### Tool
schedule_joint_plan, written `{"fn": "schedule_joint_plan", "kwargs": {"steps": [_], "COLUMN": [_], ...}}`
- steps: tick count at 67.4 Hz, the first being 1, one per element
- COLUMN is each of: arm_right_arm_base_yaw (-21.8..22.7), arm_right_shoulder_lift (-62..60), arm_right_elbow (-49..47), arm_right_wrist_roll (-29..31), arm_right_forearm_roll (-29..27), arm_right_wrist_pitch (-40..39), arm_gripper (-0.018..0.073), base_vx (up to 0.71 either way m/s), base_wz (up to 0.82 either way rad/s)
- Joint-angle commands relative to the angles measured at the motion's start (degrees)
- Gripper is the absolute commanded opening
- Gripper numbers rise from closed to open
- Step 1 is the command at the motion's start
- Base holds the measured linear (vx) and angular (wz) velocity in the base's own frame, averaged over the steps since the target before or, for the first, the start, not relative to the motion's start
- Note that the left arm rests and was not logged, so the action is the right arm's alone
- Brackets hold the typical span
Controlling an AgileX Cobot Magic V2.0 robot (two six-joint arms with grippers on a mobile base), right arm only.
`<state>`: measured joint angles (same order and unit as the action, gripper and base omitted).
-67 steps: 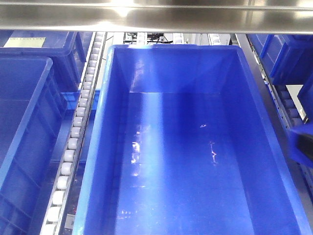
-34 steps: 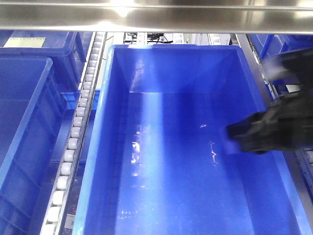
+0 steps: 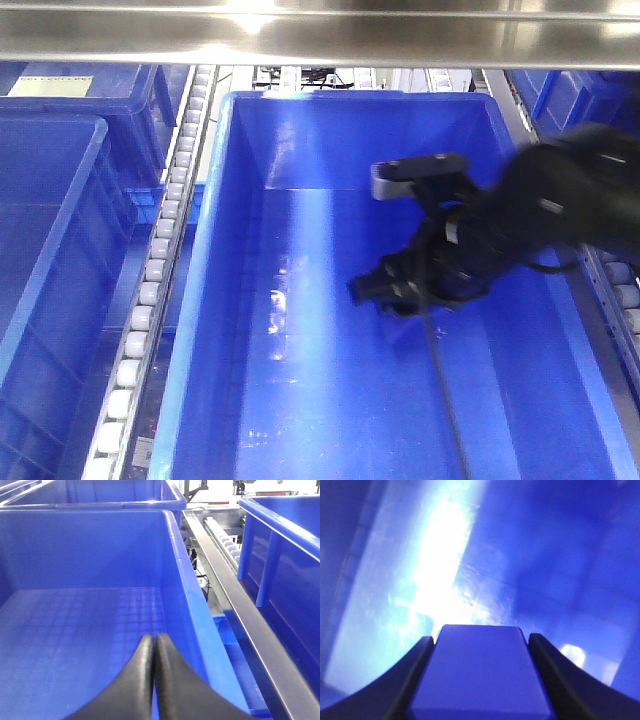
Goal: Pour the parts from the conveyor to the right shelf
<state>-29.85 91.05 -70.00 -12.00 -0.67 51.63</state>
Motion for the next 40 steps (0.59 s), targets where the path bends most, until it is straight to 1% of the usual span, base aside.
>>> {"fn": "schedule_joint_plan", "kwargs": {"steps": [1, 10, 16, 40], "arm_right_arm_base_yaw": [-0.1, -0.1, -0.1, -0.1], "arm_right_shoulder_lift": [1.3, 6.7, 9.4, 15.6], "arm_right_elbow": [-4.3, -7.3, -8.3, -8.3], "arm_right_wrist_roll": [-0.3, -0.3, -0.3, -0.2], "arm_right_forearm_roll": [0.1, 0.1, 0.1, 0.1], "arm_right_wrist_pitch": [0.4, 3.4, 3.8, -2.0], "arm_gripper": [-0.0003, -0.0003, -0.0003, -0.0003], "base_vx": [0.00, 0.00, 0.00, 0.00], "base_wz": [0.00, 0.00, 0.00, 0.00]}}
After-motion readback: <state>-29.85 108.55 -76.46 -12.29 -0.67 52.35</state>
